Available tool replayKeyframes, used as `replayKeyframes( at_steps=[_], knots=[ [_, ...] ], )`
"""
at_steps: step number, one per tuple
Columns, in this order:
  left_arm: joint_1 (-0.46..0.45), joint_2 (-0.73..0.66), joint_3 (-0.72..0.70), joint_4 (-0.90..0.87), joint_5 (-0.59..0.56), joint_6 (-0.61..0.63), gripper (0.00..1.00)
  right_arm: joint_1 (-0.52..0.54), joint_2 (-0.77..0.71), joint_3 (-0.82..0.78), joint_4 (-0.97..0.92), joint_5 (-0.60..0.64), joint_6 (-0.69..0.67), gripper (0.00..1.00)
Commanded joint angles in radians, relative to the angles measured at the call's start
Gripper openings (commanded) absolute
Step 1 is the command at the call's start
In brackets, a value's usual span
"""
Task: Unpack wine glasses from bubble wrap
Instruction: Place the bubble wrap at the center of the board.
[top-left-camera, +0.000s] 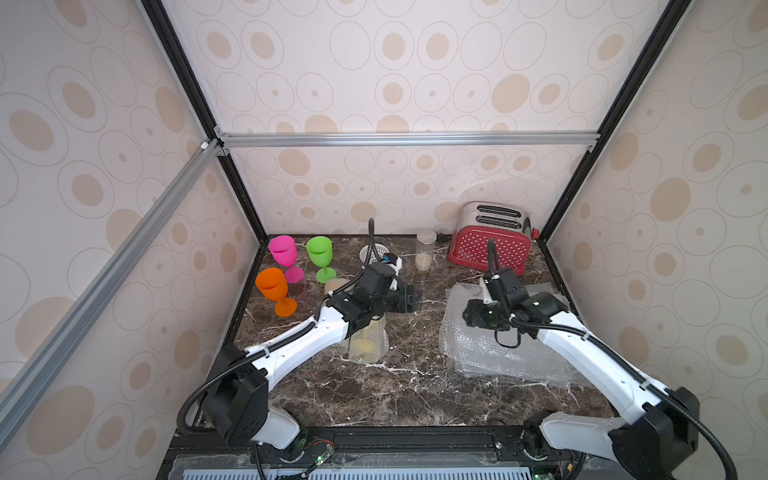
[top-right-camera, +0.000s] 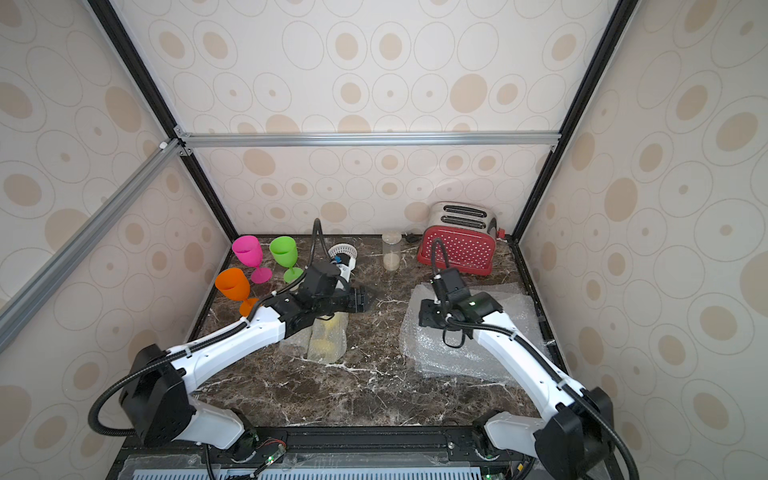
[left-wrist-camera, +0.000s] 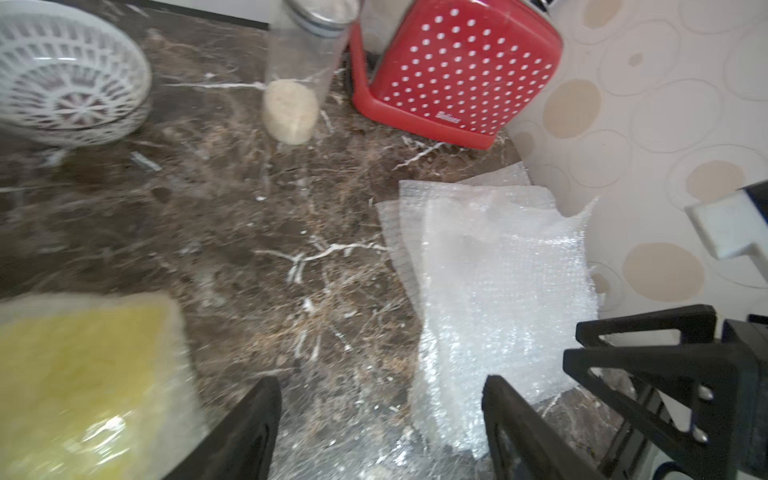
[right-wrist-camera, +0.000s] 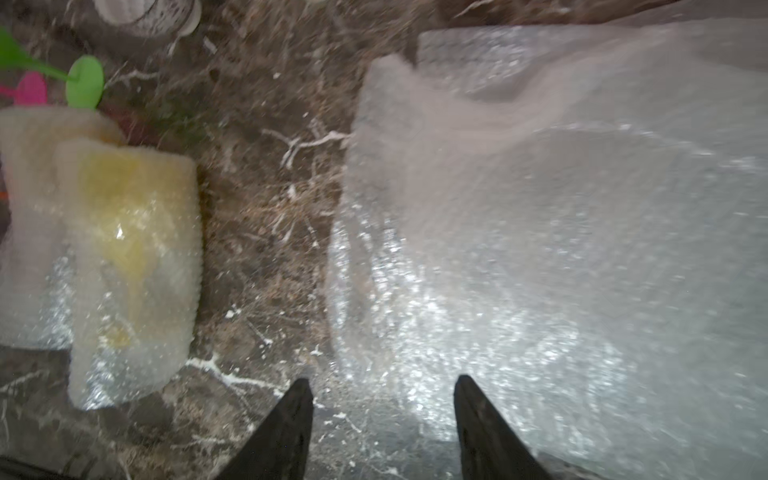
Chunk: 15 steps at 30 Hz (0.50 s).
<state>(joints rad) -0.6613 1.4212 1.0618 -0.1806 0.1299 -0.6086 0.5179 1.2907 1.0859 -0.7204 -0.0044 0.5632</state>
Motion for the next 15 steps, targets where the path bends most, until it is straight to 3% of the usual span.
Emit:
replayKeyframes(
  at_steps=[1, 6, 15],
  knots=[
    [0.065, -0.086, -0.075, -0.098, -0.023, 0.035, 0.76, 0.11, 0.124, 0.072, 0.096, -0.03, 0.051, 0.57],
    [0.159, -0.182, -0.17, -0.139, -0.008, 0.051, 0.76, 0.245, 0.321, 0.181, 0.184, -0.085, 0.062, 0.59],
    [0.253, -0.267, -0.295, -0.128, 0.053, 0.047, 0.76, 0.35, 0.559, 0.331, 0.251, -0.169, 0.075, 0.58]
  ],
)
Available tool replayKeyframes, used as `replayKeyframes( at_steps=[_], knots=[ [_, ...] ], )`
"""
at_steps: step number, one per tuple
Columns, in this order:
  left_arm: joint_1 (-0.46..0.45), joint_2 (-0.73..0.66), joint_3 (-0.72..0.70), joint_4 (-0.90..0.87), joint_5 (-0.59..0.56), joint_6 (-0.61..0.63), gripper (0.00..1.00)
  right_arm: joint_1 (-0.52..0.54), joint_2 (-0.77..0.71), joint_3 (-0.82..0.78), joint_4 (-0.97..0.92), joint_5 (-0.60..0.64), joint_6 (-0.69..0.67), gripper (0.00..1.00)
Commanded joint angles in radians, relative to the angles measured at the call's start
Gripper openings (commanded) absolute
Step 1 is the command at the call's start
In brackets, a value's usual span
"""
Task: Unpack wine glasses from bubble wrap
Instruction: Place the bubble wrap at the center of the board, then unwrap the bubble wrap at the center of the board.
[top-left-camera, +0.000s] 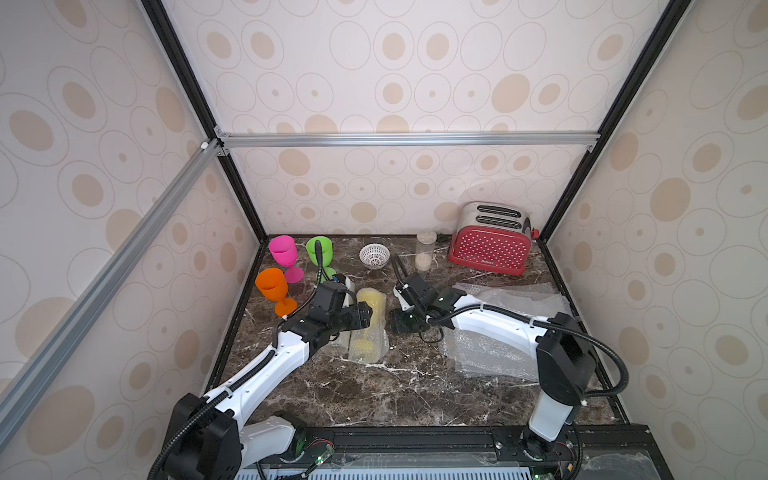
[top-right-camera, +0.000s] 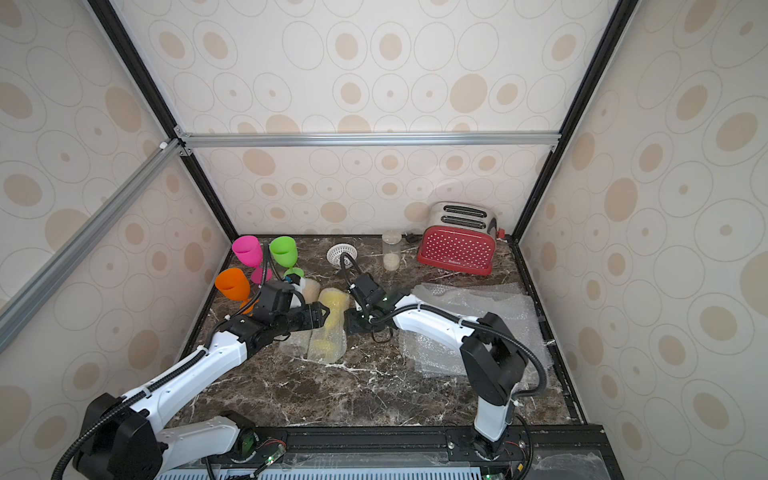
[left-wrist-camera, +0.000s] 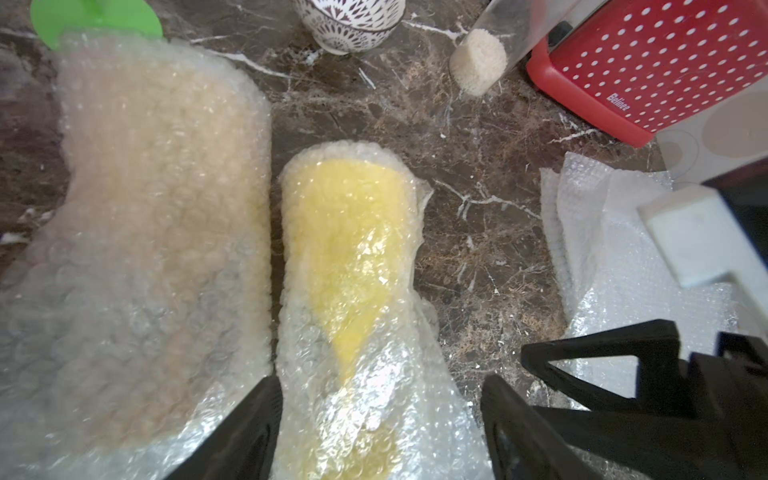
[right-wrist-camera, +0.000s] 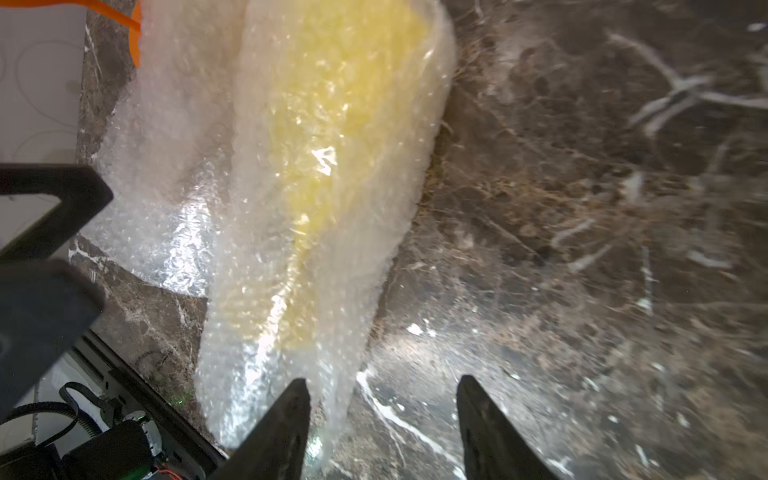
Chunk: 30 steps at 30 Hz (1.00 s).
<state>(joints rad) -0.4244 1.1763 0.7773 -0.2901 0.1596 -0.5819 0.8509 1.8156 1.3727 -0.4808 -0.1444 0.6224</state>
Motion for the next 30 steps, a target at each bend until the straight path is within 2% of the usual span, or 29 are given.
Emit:
replayKeyframes(
  at_steps=[1, 5, 10, 14, 19, 24, 28, 30],
  knots=[
    [0.022, -0.027, -0.017, -0.019, 0.028, 0.021, 0.76, 0.021, 0.048, 0.05, 0.01, -0.032, 0.017, 0.57],
    [0.043, -0.04, -0.045, 0.005, 0.059, 0.014, 0.76, 0.025, 0.08, 0.06, 0.002, -0.038, 0.015, 0.49],
    [0.053, -0.04, -0.057, 0.038, 0.097, -0.001, 0.76, 0.025, 0.104, 0.059, -0.021, -0.017, 0.009, 0.2],
    [0.053, -0.024, -0.074, 0.08, 0.147, -0.027, 0.76, 0.024, 0.08, 0.048, -0.044, 0.008, -0.011, 0.03],
    [0.053, -0.014, -0.087, 0.125, 0.206, -0.047, 0.77, 0.017, 0.003, 0.015, -0.088, 0.042, -0.04, 0.0],
    [0.049, 0.013, -0.093, 0.146, 0.268, -0.05, 0.78, -0.002, -0.059, -0.065, -0.098, -0.02, -0.058, 0.0],
    [0.035, 0.021, -0.1, 0.16, 0.287, -0.045, 0.82, -0.007, -0.113, -0.123, -0.122, -0.016, -0.07, 0.0],
    [0.022, 0.03, -0.121, 0.206, 0.339, -0.055, 0.85, -0.007, -0.131, -0.138, -0.127, -0.017, -0.072, 0.0]
  ],
)
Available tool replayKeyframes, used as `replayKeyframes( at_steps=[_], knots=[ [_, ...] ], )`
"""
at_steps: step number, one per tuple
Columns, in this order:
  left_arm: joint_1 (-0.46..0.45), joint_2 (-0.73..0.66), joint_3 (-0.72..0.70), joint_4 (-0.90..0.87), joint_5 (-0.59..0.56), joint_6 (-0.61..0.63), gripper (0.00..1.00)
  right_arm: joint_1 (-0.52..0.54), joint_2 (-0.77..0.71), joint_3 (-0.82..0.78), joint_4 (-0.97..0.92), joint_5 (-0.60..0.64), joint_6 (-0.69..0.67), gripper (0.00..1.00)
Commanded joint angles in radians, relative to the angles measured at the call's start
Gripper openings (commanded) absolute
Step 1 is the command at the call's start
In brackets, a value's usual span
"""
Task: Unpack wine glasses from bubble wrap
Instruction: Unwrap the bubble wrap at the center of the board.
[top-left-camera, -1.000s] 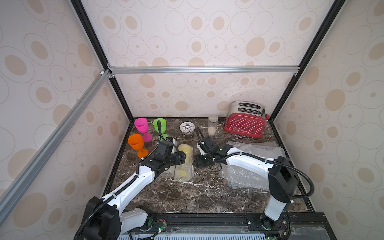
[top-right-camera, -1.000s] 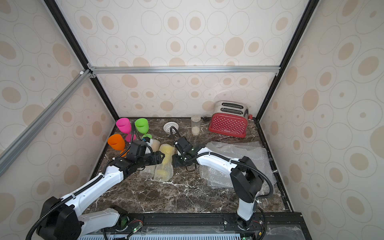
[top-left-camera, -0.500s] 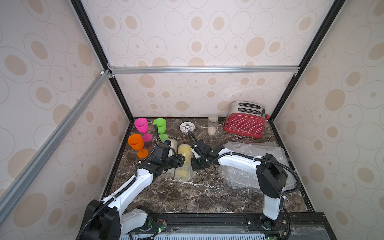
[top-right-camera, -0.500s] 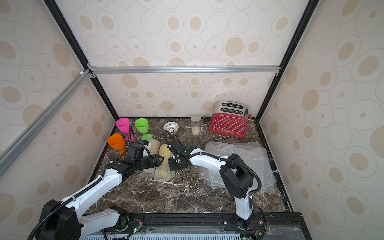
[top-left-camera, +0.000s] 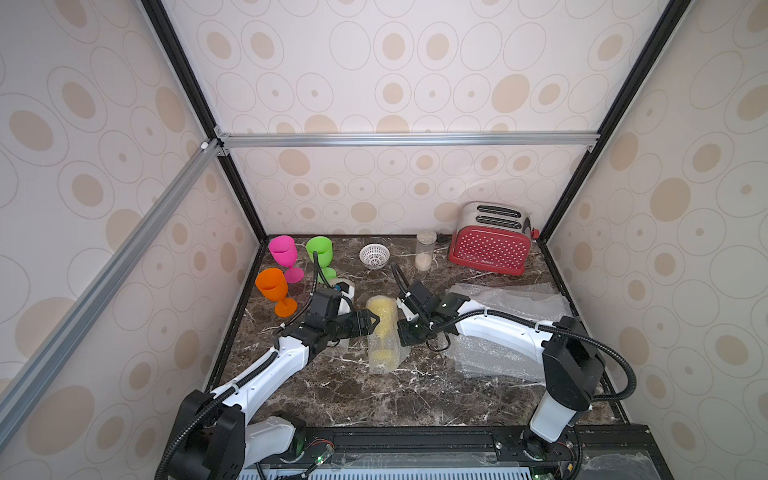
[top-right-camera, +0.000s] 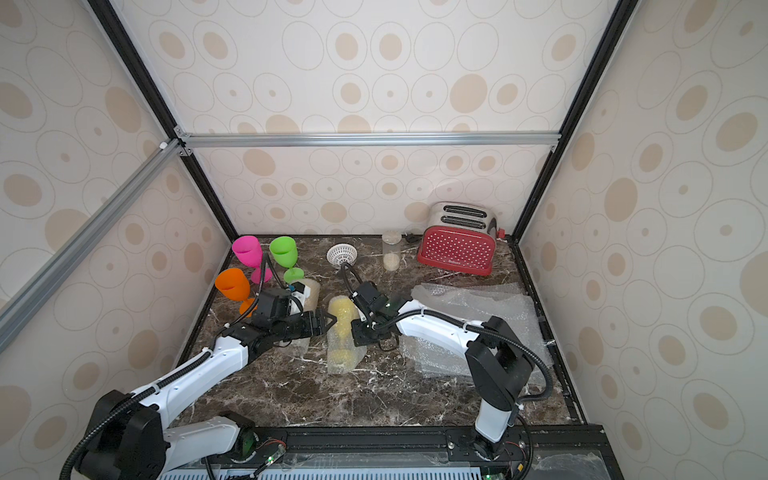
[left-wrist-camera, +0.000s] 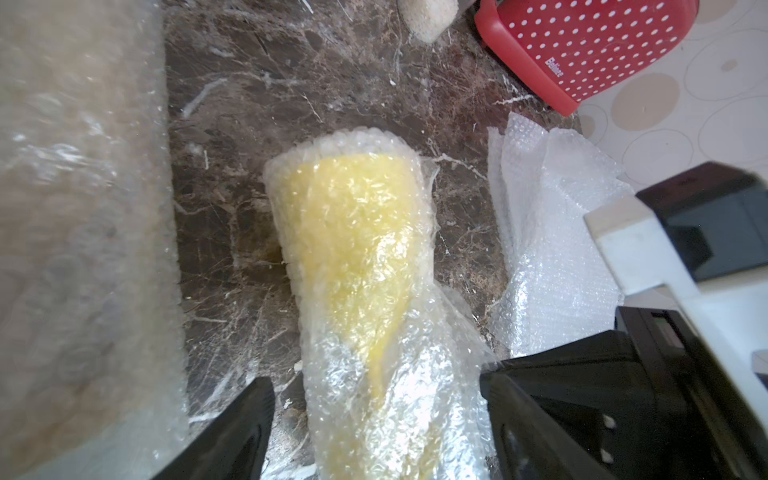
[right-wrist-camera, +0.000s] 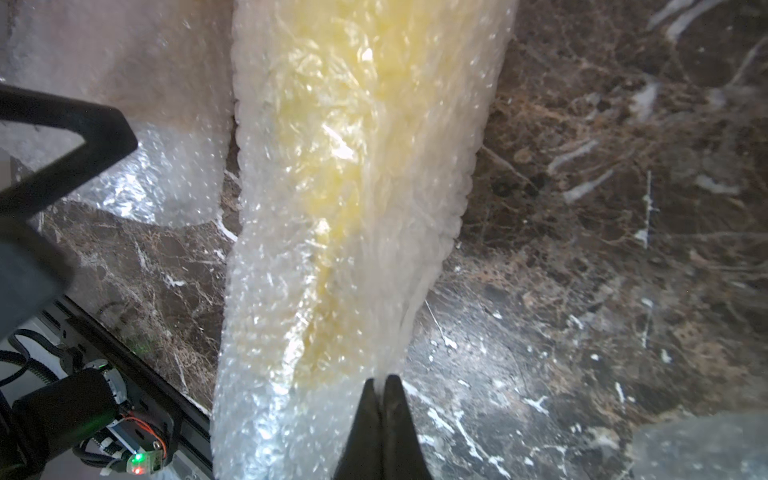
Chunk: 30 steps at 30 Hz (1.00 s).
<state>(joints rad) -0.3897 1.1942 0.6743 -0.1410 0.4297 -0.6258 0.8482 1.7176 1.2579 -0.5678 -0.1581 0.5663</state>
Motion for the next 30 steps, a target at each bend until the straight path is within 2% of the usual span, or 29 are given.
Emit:
replayKeyframes(
  at_steps=[1, 7, 11, 19, 21, 25, 30],
  knots=[
    [-0.02, 0.02, -0.031, 0.084, 0.097, -0.024, 0.86, -0.004, -0.037, -0.03, -0.038, -0.005, -0.016, 0.0],
    [-0.075, 0.064, -0.073, 0.156, 0.088, -0.058, 0.87, -0.005, -0.03, -0.028, -0.037, -0.005, -0.017, 0.0],
    [-0.093, 0.102, -0.108, 0.24, 0.127, -0.092, 0.87, -0.006, -0.023, -0.02, -0.038, -0.006, -0.023, 0.01],
    [-0.109, 0.174, -0.078, 0.201, 0.085, -0.037, 0.85, -0.005, -0.018, -0.026, -0.039, 0.005, -0.023, 0.02],
    [-0.111, 0.194, -0.071, 0.202, 0.086, -0.031, 0.8, -0.005, -0.017, -0.029, -0.037, 0.005, -0.024, 0.03],
    [-0.119, 0.215, -0.06, 0.198, 0.09, -0.027, 0.63, -0.005, -0.012, -0.026, -0.038, 0.025, -0.024, 0.05],
    [-0.141, 0.218, -0.042, 0.197, 0.092, -0.035, 0.48, -0.006, 0.005, -0.027, -0.031, 0.053, -0.028, 0.15]
  ],
)
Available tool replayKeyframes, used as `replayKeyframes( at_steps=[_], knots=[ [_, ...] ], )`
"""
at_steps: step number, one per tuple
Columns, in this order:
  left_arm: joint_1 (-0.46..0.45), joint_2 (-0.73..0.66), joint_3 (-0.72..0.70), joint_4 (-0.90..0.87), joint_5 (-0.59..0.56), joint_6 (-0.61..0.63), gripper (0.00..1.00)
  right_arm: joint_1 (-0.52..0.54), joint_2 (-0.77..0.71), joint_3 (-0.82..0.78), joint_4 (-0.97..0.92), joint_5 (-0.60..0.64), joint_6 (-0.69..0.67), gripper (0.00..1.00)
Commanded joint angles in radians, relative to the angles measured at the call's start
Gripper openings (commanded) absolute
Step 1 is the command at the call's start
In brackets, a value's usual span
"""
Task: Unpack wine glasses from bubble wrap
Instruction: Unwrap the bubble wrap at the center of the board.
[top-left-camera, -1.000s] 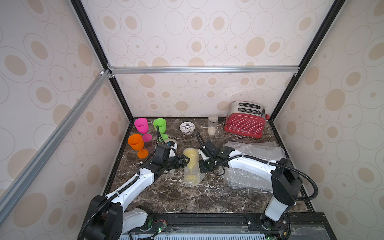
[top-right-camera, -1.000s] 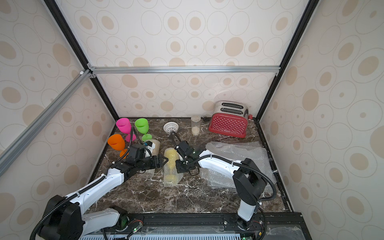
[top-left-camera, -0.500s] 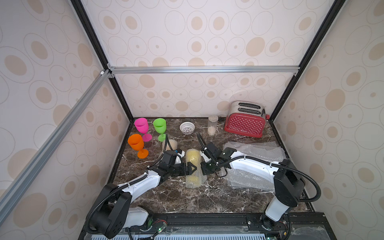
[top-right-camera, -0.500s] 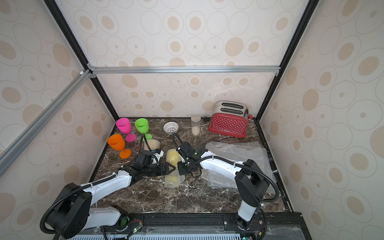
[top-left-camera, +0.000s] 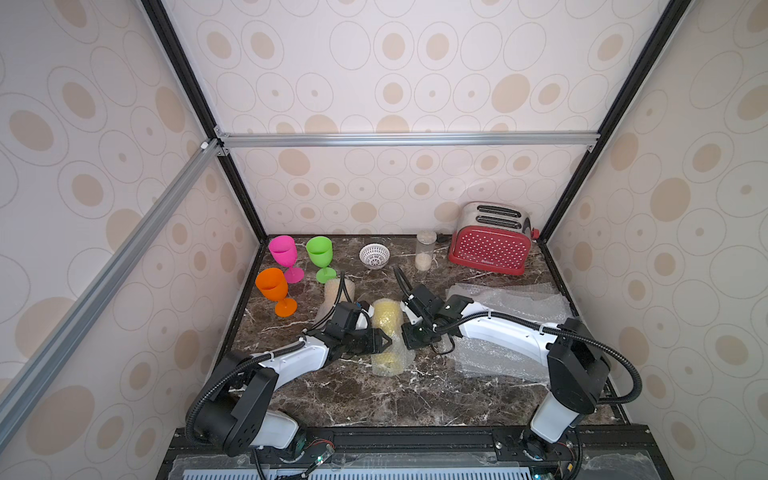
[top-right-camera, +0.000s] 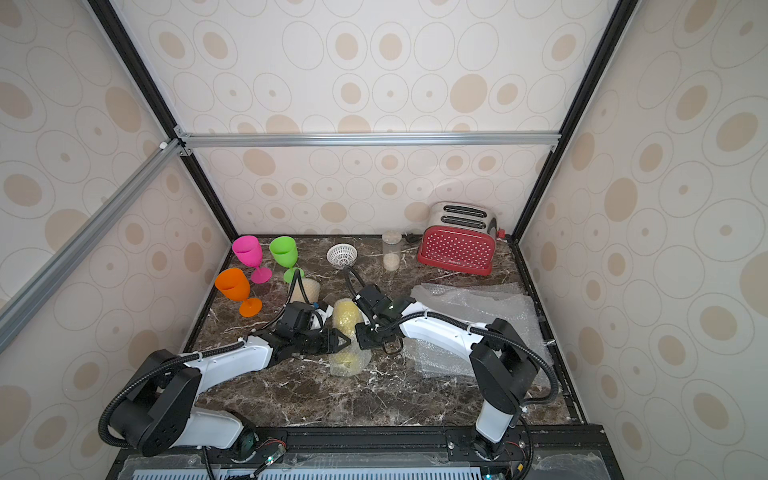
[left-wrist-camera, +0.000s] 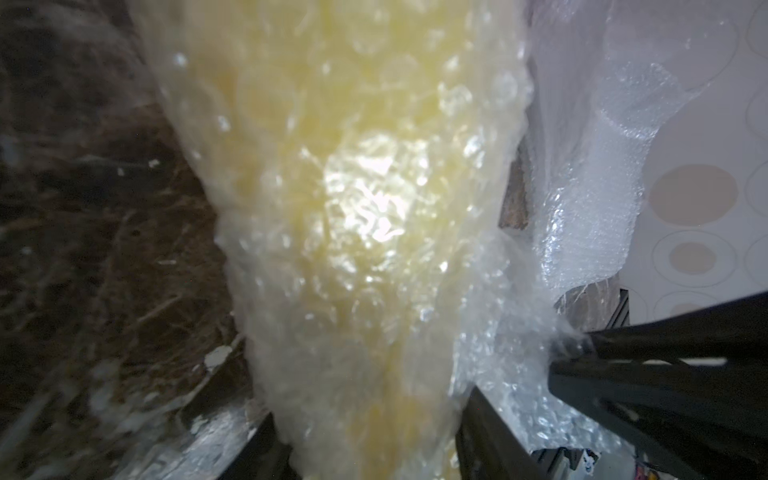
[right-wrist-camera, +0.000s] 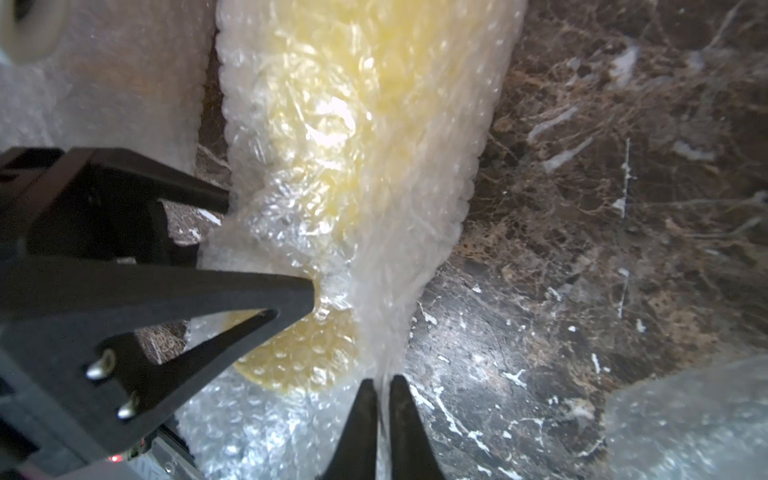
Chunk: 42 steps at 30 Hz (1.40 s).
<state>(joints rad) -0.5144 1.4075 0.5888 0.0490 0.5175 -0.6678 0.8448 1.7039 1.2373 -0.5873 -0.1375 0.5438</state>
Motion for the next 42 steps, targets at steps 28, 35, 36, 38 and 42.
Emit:
replayKeyframes(
  at_steps=[28, 35, 36, 38, 42],
  knots=[
    [-0.115, -0.041, 0.127, -0.049, -0.117, -0.113, 0.1, 0.037, 0.034, -0.018, -0.12, 0.367, 0.066, 0.2],
    [-0.13, -0.025, 0.133, -0.04, -0.111, -0.114, 0.1, 0.036, 0.031, -0.002, -0.022, 0.281, 0.017, 0.3],
    [-0.132, -0.024, 0.134, -0.039, -0.111, -0.115, 0.1, 0.036, 0.038, 0.012, -0.026, 0.288, 0.011, 0.32],
    [-0.136, -0.024, 0.136, -0.038, -0.112, -0.118, 0.1, 0.036, 0.056, 0.035, -0.035, 0.308, -0.001, 0.34],
    [-0.144, -0.019, 0.138, -0.032, -0.107, -0.118, 0.09, 0.033, 0.085, 0.068, -0.046, 0.365, -0.007, 0.35]
  ],
)
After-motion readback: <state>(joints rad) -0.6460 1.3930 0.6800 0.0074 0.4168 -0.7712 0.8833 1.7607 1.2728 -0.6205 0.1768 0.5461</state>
